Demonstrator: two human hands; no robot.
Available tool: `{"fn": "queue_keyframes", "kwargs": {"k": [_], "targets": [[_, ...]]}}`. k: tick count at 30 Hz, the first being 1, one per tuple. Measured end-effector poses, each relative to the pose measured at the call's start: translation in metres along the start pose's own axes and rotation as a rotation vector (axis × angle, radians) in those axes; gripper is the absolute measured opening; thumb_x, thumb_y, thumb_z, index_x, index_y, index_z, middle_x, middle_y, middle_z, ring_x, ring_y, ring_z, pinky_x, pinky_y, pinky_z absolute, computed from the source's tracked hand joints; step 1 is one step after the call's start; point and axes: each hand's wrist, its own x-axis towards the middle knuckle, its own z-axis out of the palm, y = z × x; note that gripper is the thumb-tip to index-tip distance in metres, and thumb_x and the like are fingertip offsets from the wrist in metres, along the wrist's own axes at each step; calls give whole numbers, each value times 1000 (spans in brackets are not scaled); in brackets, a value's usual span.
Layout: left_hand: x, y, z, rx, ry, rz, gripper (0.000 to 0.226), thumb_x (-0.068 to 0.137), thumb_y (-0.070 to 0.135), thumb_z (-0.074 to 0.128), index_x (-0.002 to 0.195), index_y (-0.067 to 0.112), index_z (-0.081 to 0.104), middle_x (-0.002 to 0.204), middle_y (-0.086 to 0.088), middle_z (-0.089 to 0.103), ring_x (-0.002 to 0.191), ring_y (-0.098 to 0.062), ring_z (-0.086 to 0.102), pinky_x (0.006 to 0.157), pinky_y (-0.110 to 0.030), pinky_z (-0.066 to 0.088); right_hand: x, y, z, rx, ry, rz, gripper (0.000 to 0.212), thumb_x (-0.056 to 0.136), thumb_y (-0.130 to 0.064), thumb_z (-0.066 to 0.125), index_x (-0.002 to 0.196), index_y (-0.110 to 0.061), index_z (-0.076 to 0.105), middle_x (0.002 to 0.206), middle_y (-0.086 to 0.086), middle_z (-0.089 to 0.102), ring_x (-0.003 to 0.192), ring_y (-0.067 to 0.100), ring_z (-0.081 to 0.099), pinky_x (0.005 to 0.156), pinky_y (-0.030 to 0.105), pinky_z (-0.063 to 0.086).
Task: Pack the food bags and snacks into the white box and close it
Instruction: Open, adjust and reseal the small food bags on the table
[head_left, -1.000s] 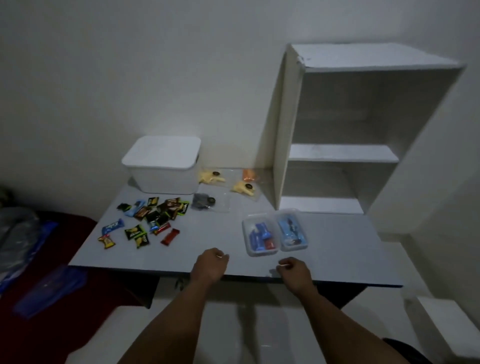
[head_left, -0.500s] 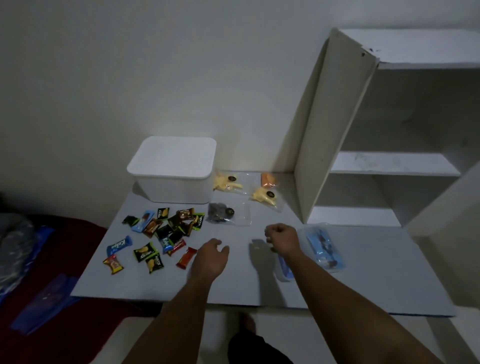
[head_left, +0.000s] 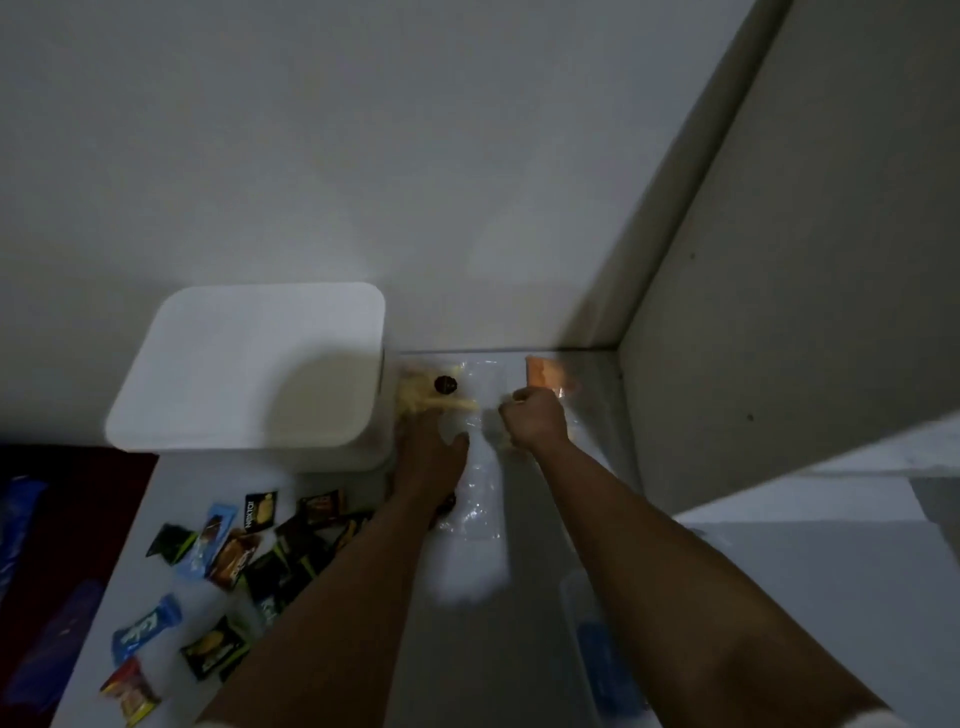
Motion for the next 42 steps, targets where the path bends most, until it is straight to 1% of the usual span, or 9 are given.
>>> {"fn": "queue_keyframes", "kwargs": {"k": [2,5,16,21,26,28,32,37,42], "targets": [[31,3,7,52,1,-21,62,92,39,61,148,17,44,154,-12,42,140,-34,41,113,-45,38,21,-11,3,-94,-25,-14,9,81,-21,63,83,-12,66,98,17,73,94,36,71,77,35,56],[62,0,14,111,31,-65,61,92,38,61,147,18,44,158,-14,33,141,-38,36,114,-45,36,50,-16,9,-175,-52,2,23,89,-19,64,104,-2,67,112,19,71,107,37,67,78,29,46],[117,-58,26,-64,-8,-89,69,62,54,44,122,24,59,126,-2,61,109,-27,63,90,-44,57,63,-15,32,-178,57,64,10,88,-23,67,95,-16,70,106,11,74,100,31,70,80,30,51],[79,-20,-15,-193,-49,-53,34,81,21,72,113,11,63,103,-5,67,95,-33,67,78,-41,57,51,-21,33,-85,87,18,14,88,-26,74,97,-14,74,102,6,74,100,25,68,83,31,51],[68,-27,-41,-230,-175,17,23,88,14,72,109,11,61,86,-1,63,83,-25,60,58,-22,42,21,-35,23,180,109,-50,17,82,-11,81,83,5,74,79,4,70,74,0,65,74,11,44],[60,-23,-50,-315,-247,26,42,92,19,70,129,9,53,109,-3,60,100,-25,57,68,-23,44,1,-45,18,269,100,-104,19,81,-7,82,83,10,74,71,3,70,59,-5,62,82,15,46],[25,-10,-74,-322,-319,-74,77,87,59,61,151,27,33,145,-6,49,124,-29,54,102,-41,50,-55,-75,4,378,110,-170,19,84,-8,80,97,7,77,89,13,75,69,6,67,63,19,55],[-30,16,-109,-453,-272,117,46,94,51,57,123,15,64,122,-5,67,111,-28,64,100,-46,52,-124,-100,-13,343,195,-279,29,92,-29,73,91,-1,79,91,19,77,78,22,70,70,33,56],[-85,28,-135,-675,-352,176,42,92,52,61,92,11,68,93,-6,73,86,-21,71,90,-50,59,-181,-92,-12,287,176,-392,14,91,-14,72,87,-4,79,82,13,78,77,25,74,75,40,59]]}}
